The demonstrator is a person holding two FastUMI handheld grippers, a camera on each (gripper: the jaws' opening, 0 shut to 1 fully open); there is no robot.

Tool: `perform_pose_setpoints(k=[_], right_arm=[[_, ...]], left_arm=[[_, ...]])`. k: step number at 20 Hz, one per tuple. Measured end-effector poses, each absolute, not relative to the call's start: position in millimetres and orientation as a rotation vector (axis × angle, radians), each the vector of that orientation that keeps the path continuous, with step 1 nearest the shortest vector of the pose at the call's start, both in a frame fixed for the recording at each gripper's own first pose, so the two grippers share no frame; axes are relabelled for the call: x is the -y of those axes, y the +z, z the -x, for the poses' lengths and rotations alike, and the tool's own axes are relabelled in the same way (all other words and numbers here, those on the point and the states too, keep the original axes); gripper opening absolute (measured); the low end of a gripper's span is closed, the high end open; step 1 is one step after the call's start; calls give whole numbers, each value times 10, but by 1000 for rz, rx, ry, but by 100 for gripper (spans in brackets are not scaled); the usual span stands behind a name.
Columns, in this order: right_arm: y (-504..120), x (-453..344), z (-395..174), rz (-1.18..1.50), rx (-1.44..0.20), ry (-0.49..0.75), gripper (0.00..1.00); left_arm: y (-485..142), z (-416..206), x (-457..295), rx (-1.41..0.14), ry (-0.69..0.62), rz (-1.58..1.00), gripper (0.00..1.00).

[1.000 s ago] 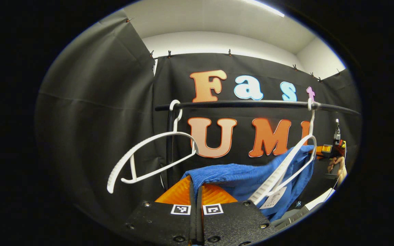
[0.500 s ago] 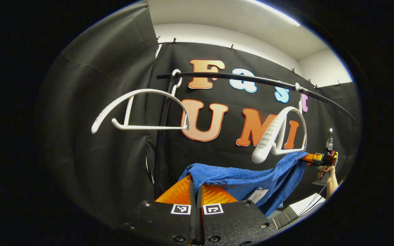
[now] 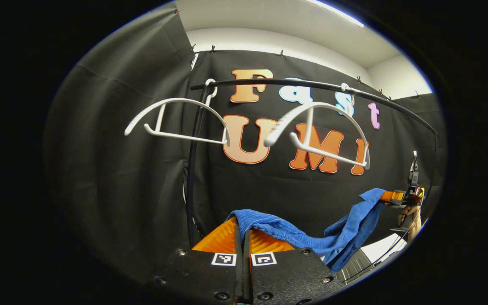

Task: Grasp the clothes on the hanger with both hands and then place them into the laundry hamper below.

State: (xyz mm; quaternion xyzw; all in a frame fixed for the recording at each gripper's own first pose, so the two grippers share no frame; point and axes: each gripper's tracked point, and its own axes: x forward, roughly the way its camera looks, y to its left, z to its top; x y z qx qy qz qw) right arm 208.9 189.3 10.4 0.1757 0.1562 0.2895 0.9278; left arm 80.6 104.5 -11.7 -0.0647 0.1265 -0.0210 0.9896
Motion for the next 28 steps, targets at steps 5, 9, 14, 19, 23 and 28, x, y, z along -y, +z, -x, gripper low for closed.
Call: perform_pose_setpoints(k=[5,9,14,19,23,28], right_arm=[[-82,-2023,-1640,-267,-327,612,7],[-219,-2213,-1314,-194,-322,639,7],[-379,-2354,-1049,-165,-301,639,7],[-572,-2268,-895,-122,-265,603,7],[-880,-2188,-836,-121,-278,578,7],[-1434,-2098,-845,-68,-298,539,7]], left_arm=[[-249,-731,-350,-263,-124,120,0],[-364,-747,226,-285,-182,122,0],[-511,-770,899,-309,-239,89,0],[-779,-765,1065,-312,-199,91,0],[-1064,-729,1118,-329,-158,77,0],[-1628,-710,1021,-396,-110,46,0]])
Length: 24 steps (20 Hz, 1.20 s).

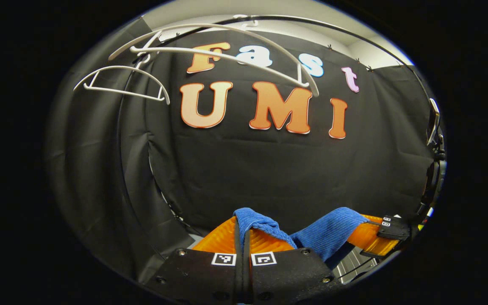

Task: Grasp the clothes on the hanger with both hands and then place them into the laundry hamper below.

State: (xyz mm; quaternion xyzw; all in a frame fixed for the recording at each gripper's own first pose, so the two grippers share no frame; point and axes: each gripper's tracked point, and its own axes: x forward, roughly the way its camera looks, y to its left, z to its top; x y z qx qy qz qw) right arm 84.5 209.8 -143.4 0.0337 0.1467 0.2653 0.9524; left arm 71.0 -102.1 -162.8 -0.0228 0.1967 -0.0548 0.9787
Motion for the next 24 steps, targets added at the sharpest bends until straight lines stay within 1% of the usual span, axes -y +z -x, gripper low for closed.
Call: perform_pose_setpoints(k=[9,12,14,16,19,22,24], right_arm=[[-2633,-2011,-811,44,-434,489,7],[-3048,-1907,-706,7,-511,430,7],[-3401,-1886,-599,-7,-593,423,7],[-3749,-1782,-572,44,-655,402,7],[-4225,-1755,-557,-21,-764,377,7],[-4744,-1607,-490,40,-830,338,7],[-4848,-1553,-465,44,-866,335,7]], left_arm=[[-2971,-455,781,-631,-58,84,0],[-3383,-313,665,-718,-30,118,0],[-3675,-132,589,-772,-13,140,0],[-3967,1,529,-826,-2,125,0],[-4336,150,508,-905,6,111,0],[-4664,315,541,-982,-3,111,0],[-4819,334,538,-1014,-4,96,0]])
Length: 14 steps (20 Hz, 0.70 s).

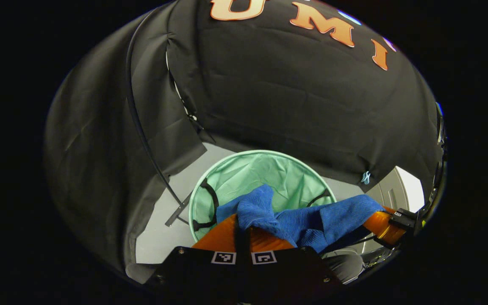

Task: Grasp the clothes on the hanger with both hands and then place them into the laundry hamper below.

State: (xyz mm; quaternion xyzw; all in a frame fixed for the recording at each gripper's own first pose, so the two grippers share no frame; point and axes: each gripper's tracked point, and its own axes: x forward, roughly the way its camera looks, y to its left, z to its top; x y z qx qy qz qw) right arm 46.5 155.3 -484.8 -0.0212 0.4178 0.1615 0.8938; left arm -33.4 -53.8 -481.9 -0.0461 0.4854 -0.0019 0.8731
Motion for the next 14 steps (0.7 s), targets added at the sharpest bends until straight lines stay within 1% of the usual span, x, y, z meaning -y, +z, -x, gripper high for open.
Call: perform_pose_setpoints(k=[7,11,12,13,14], right_arm=[[-5370,-1333,-461,131,-977,278,7],[-5532,-1228,-367,149,-1042,240,8],[-5559,-1232,-361,143,-1053,239,9],[-5569,-1234,-364,138,-1062,239,11],[-5575,-1247,-343,127,-1072,248,11]], left_arm=[[-5266,477,570,-1163,11,71,1],[-5432,595,656,-1231,-20,44,8],[-5459,616,687,-1244,-26,43,13],[-5439,618,728,-1247,-30,51,11],[-5425,620,755,-1245,-31,62,36]])
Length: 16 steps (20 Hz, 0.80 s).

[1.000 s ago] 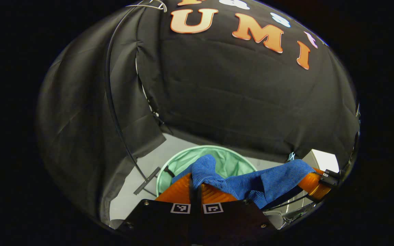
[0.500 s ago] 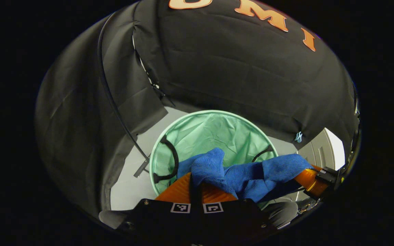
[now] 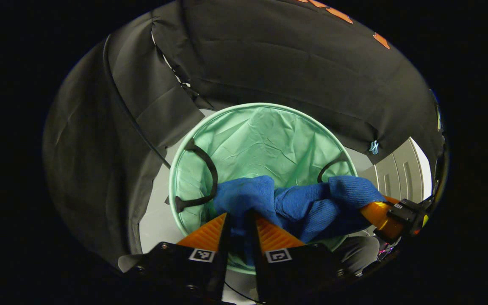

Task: Grasp the clothes on the hanger with both hands and then place them into the laundry hamper below.

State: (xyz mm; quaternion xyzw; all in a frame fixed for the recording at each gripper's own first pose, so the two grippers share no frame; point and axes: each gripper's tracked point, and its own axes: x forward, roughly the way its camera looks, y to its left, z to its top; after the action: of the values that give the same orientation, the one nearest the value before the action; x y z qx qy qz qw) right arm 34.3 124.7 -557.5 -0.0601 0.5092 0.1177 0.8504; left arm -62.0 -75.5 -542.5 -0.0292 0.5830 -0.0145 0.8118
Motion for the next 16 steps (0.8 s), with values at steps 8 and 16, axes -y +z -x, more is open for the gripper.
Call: perform_pose_setpoints(k=[8,16], right_arm=[[-5400,-1242,-294,92,-1053,263,88],[-4454,-1182,-518,0,-830,254,99]], left_arm=[[-5281,668,724,-1226,25,58,86],[-4592,536,694,-1076,22,75,97]])
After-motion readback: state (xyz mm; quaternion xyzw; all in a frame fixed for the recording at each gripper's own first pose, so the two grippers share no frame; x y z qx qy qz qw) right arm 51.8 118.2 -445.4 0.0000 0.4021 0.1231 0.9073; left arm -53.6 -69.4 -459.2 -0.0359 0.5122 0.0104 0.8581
